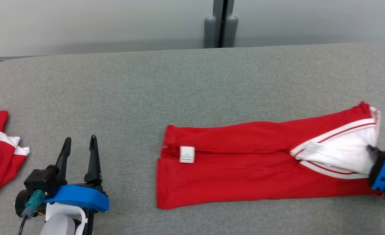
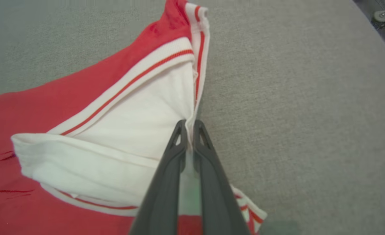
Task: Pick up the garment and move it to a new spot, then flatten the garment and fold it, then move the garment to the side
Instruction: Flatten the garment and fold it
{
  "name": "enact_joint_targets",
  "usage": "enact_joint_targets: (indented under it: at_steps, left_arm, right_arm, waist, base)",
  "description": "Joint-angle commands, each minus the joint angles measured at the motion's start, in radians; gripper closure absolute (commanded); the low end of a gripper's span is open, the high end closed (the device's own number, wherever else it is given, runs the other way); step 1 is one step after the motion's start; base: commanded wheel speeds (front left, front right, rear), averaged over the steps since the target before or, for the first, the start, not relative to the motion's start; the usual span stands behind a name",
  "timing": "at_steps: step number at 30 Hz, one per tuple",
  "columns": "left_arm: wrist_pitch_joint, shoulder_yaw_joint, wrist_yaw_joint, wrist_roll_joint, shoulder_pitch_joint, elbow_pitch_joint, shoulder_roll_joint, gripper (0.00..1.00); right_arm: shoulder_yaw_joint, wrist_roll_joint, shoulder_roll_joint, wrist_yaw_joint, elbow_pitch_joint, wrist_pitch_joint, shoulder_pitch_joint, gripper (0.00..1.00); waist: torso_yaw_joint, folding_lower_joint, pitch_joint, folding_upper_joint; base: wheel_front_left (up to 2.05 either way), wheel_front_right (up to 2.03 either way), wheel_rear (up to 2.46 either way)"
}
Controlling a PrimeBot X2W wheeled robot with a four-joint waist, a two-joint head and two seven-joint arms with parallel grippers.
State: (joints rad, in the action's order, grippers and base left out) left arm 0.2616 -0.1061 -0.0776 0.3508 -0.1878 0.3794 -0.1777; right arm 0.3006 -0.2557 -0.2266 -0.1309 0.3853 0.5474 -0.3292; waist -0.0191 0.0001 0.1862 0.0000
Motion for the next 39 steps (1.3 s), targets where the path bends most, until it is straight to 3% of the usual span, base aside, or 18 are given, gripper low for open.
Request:
enact_joint_targets:
  at_steps: [1, 7, 13, 20, 26, 31, 39]
  left_arm:
    - [0.005, 0.005, -0.001, -0.006, 0.004, 0.001, 0.003, 0.0]
    - [0.005, 0.015, -0.008, -0.014, 0.014, 0.004, 0.01, 0.0]
    - [0.005, 0.015, -0.013, -0.02, 0.012, 0.014, 0.018, 0.0]
    - [0.005, 0.018, -0.022, -0.02, 0.019, 0.022, 0.019, 0.0]
    - [0.005, 0.021, -0.026, -0.024, 0.019, 0.025, 0.022, 0.0]
    - [0.005, 0.02, -0.03, -0.027, 0.007, 0.028, 0.026, 0.0]
    - [0.005, 0.015, -0.035, -0.031, -0.006, 0.038, 0.027, 0.0]
  right_arm:
    - [0.011, 0.009, -0.015, 0.0, -0.014, 0.0, 0.015, 1.0]
    - [0.053, 0.07, -0.067, 0.0, -0.081, 0.019, 0.039, 1.0]
    - [0.015, 0.058, -0.009, 0.0, -0.151, 0.067, 0.043, 1.0]
    - [-0.147, -0.027, 0.087, 0.0, -0.256, 0.126, 0.081, 1.0]
    - [-0.333, -0.055, 0.127, 0.0, -0.308, 0.137, 0.087, 1.0]
    - [-0.473, -0.08, 0.151, 0.0, -0.273, 0.12, 0.05, 1.0]
    - [-0.587, -0.106, 0.176, 0.0, -0.113, 0.075, -0.063, 1.0]
  waist:
    - [-0.005, -0.0001, -0.005, 0.0]
    - [-0.018, -0.0001, -0.017, 0.0]
    - [-0.013, -0.0001, -0.031, 0.0]
    - [0.012, -0.0001, -0.046, 0.0]
    - [0.028, -0.0001, -0.042, 0.0]
    - [0.037, -0.0001, -0.033, 0.0]
    - [0.052, -0.0001, -0.023, 0.0]
  base:
    - [0.0, 0.0, 0.0]
    - [0.0, 0.0, 0.0]
    - [0.0, 0.0, 0.0]
    - [0.0, 0.0, 0.0]
    - [0.0, 0.0, 0.0]
    - [0.0, 0.0, 0.0]
    - [0.0, 0.0, 0.0]
